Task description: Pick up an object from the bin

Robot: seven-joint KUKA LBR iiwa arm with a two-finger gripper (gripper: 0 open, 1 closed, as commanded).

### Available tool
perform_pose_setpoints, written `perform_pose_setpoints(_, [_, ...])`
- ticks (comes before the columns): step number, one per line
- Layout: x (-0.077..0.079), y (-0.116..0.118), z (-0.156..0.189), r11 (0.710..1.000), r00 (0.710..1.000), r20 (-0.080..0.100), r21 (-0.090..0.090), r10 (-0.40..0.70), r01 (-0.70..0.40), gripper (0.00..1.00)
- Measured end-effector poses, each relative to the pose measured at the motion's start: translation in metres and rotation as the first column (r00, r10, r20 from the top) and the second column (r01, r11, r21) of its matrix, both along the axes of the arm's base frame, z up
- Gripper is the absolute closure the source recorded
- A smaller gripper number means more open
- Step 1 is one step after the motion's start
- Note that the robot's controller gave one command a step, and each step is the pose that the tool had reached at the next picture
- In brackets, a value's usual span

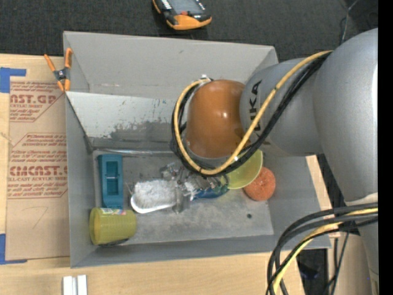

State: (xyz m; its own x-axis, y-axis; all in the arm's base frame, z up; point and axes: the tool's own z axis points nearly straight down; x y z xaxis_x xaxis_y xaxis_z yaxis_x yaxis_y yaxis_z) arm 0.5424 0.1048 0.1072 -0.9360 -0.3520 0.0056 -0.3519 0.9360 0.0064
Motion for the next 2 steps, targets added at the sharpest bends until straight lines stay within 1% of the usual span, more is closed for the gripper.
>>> perform_pose_setpoints(1, [-0.001, -0.006, 0.03, 0.999, 0.999, 0.013, 0.004, 0.035, -0.035, 1.0])
perform_pose_setpoints(2, [-0.011, -0.023, -0.04, 0.982, 0.982, 0.011, 0.005, 0.191, -0.191, 1.0])
